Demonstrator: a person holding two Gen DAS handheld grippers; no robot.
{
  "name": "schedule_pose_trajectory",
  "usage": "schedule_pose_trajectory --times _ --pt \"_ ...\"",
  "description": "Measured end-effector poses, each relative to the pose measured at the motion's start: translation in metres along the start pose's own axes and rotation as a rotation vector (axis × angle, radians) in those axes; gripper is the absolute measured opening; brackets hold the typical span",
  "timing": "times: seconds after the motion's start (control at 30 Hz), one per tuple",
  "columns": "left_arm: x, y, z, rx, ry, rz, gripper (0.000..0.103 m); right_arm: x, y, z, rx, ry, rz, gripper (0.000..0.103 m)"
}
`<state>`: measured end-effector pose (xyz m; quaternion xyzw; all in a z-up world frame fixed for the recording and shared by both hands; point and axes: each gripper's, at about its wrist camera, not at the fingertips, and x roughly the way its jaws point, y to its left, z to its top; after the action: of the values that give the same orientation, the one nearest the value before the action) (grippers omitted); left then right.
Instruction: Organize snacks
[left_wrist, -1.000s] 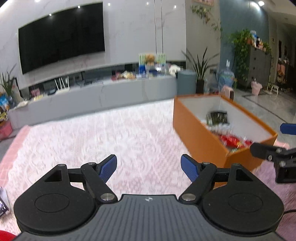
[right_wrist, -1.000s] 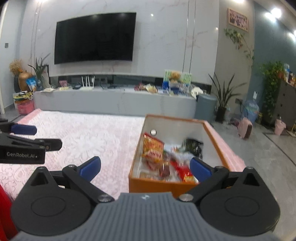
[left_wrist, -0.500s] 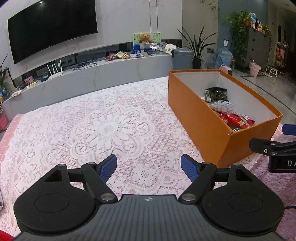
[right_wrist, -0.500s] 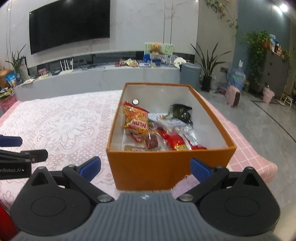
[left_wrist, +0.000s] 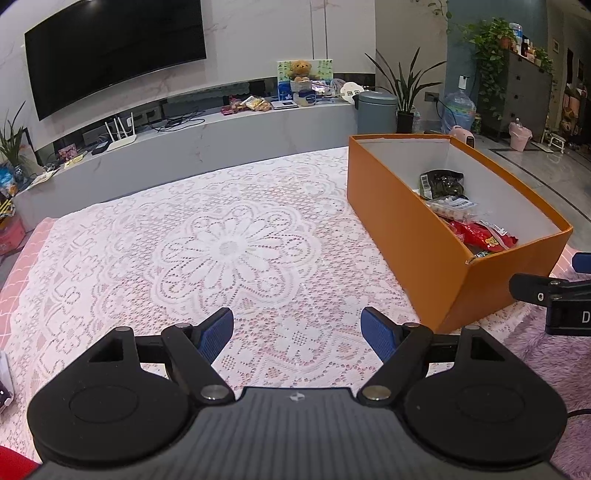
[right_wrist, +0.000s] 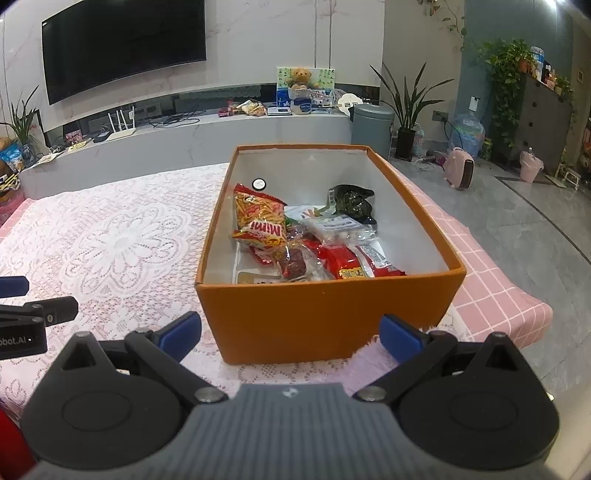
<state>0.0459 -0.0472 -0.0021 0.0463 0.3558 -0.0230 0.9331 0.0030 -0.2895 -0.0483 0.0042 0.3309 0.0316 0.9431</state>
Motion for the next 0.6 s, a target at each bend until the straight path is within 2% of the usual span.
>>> schedule_pose_trajectory --times 0.6 --pt "-0.003 0.007 -0.002 -0.040 0.011 -0.003 0.092 -0.009 0.013 0.001 -0.071 -0.038 -0.013 0.100"
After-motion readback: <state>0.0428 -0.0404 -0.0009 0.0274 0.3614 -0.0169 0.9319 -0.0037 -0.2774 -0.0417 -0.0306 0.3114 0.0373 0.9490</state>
